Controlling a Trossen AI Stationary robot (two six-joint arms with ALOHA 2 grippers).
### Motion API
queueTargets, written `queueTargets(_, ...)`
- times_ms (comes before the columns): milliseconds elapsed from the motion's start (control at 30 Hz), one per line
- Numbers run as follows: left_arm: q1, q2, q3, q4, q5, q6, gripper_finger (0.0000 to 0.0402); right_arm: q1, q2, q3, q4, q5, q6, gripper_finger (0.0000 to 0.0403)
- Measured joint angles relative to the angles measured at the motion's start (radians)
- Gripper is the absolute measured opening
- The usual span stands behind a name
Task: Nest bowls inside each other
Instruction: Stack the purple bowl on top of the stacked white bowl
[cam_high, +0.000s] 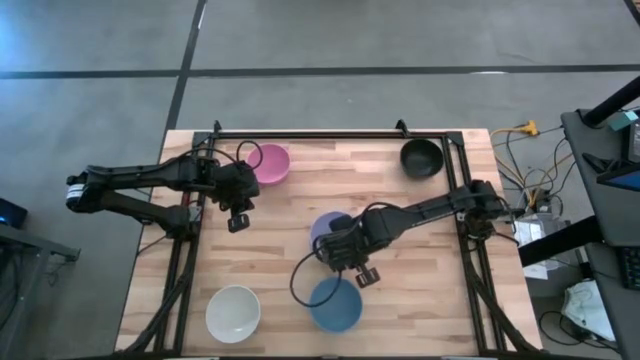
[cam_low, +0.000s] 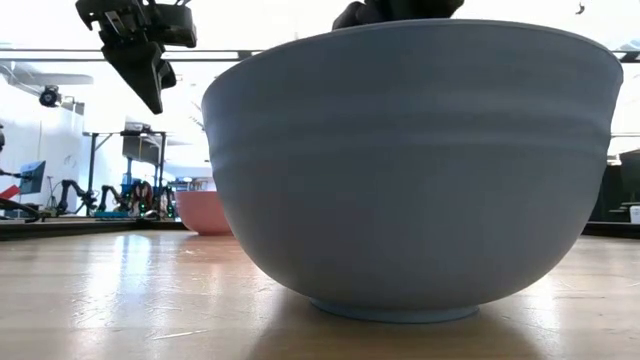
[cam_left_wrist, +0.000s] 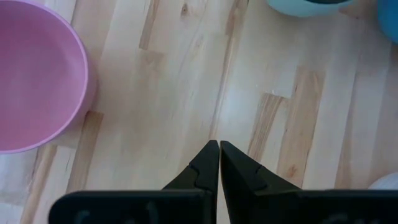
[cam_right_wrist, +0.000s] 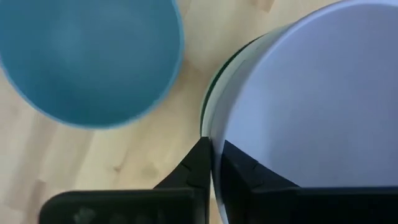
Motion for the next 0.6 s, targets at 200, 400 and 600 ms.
queueTargets(200,0.000,0.000,0.000,0.000,0.000,0.000,0.0000,-0.008,-0.003,0.000,0.004,-0.012,0.023,0.0067)
queueTargets(400,0.000,0.000,0.000,0.000,0.000,-0.001,0.0000,-0.008,-0.010,0.047,0.002,-0.012,0.023,0.0109)
queueTargets(600,0.000,0.000,0.000,0.000,0.000,-0.002,0.0000,-0.008,-0.012,0.097,0.006,-0.012,0.028,0.0111)
